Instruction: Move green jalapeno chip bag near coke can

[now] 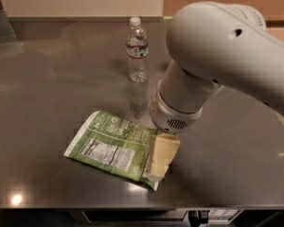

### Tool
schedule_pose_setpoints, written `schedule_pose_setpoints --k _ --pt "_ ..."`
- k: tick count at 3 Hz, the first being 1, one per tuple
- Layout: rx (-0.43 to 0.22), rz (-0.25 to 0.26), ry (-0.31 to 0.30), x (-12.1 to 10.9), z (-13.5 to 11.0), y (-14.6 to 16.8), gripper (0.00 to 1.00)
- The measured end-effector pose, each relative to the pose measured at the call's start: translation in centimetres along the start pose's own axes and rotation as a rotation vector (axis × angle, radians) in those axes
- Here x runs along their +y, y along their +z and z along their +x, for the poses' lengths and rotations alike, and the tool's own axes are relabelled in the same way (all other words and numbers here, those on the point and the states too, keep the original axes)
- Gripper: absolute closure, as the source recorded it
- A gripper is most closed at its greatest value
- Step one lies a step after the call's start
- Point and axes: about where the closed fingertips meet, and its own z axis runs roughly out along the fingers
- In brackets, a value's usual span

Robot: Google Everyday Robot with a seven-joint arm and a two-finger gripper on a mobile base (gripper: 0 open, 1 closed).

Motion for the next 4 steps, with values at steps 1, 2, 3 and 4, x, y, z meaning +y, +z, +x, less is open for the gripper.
schedule_pose_setpoints --k 1,2,3,4 --pt "0.003 -0.014 -0.018 0.4 -0.5 0.8 0.0" --pt "0.004 -0.028 -0.022 0.5 -0.6 1.3 0.0" --pt "0.016 -0.048 -0.028 0.5 -0.5 1.7 0.01" --pt "0.03 -0.063 -0.029 0.3 -0.5 1.9 0.17"
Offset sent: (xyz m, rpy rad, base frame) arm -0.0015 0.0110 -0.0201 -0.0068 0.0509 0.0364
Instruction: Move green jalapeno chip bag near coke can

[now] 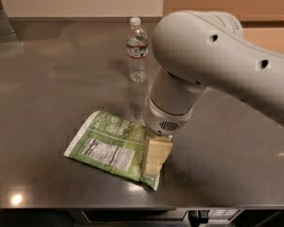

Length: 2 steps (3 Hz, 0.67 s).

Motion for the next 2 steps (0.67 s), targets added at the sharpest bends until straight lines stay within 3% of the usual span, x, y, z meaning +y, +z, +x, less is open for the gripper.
schedule_pose_setpoints --k 2 --pt "0.021 -0.014 0.007 -0.4 0.69 -0.32 0.64"
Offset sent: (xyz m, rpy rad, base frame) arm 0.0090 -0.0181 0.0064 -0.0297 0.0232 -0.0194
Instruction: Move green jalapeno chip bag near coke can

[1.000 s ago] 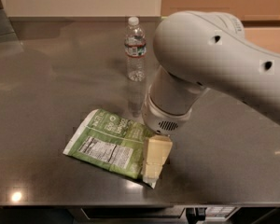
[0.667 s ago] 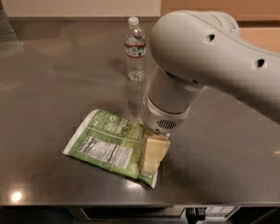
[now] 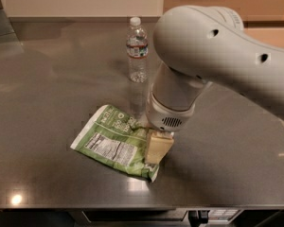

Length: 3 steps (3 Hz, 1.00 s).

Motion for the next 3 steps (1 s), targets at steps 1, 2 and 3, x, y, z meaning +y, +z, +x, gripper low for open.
schedule_pose_setpoints --k 1,2,3 --pt "-0.001 0.026 0.023 -0.8 1.1 -2.1 0.88" --pt "0.006 0.079 0.06 -2.3 3.1 -5.1 1.0" --pt "0.034 0.133 0.089 -4.6 6.5 -7.7 1.0"
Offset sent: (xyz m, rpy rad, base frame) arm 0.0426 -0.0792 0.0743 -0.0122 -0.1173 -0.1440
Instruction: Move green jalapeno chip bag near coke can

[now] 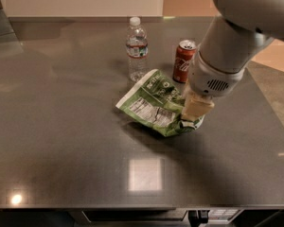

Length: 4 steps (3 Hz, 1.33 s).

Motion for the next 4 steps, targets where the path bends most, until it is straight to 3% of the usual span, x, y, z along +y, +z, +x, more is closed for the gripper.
schedule_pose_setpoints --k 1,2,4 --pt "0.02 0.024 0.003 -3.2 3.4 -1.2 1.0" --pt "0.013 0.012 -0.002 -5.7 6.3 -1.4 1.0" --pt "0.003 -0.003 -0.045 -8.6 9.1 -0.2 0.59"
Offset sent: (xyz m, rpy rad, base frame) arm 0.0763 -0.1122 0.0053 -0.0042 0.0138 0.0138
